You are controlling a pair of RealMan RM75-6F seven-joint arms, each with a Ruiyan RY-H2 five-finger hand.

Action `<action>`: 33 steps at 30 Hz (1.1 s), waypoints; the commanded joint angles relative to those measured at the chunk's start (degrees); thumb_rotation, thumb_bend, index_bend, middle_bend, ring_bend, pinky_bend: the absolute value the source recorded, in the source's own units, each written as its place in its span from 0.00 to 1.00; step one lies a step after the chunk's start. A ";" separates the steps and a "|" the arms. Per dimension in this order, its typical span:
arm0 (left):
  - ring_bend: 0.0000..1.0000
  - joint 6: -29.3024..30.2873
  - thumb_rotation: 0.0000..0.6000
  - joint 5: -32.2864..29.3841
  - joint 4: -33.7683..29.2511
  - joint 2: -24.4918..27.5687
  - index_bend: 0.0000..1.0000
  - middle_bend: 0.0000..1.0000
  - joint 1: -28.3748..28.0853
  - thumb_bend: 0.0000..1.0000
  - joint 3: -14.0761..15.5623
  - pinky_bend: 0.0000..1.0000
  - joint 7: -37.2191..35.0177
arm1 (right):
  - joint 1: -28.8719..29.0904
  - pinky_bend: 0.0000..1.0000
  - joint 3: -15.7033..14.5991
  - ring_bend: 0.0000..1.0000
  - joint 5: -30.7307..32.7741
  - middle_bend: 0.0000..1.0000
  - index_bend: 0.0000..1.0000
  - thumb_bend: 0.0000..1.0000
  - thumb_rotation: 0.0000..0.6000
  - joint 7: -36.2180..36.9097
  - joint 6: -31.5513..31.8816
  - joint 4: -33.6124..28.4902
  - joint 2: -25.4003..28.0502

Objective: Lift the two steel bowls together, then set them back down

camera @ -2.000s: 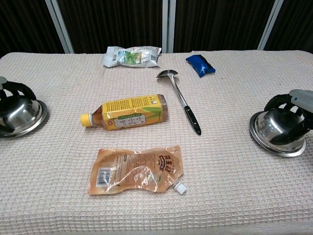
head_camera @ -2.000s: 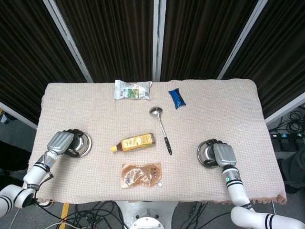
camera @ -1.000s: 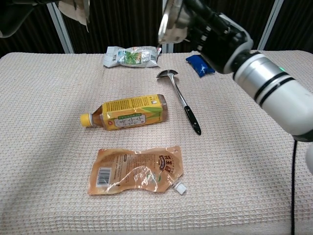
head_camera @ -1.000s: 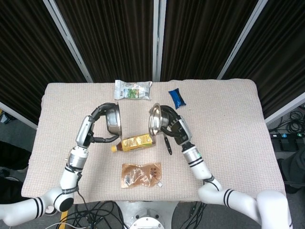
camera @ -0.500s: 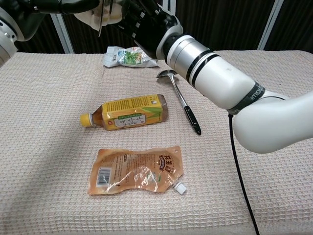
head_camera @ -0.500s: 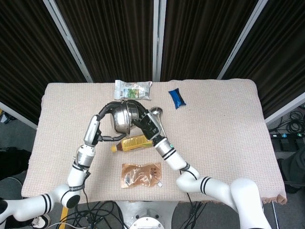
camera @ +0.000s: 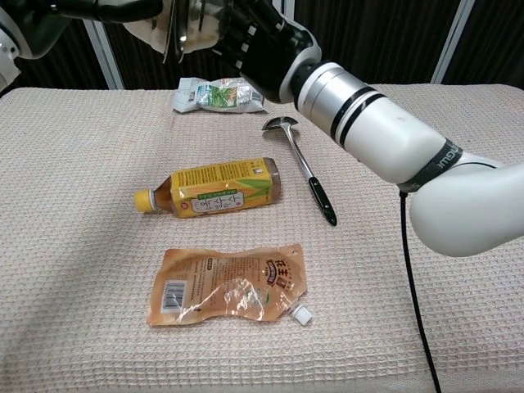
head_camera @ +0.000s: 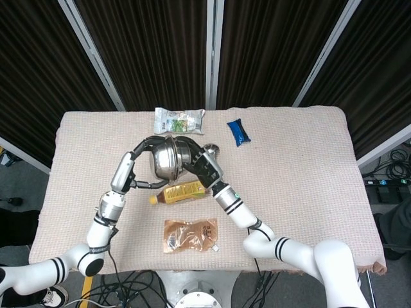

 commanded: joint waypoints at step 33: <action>0.42 -17.35 1.00 -1.49 13.36 15.91 0.48 0.47 6.94 0.00 17.29 0.59 35.11 | -31.95 0.45 -19.38 0.31 26.94 0.35 0.41 0.20 1.00 -122.38 11.57 -45.08 33.90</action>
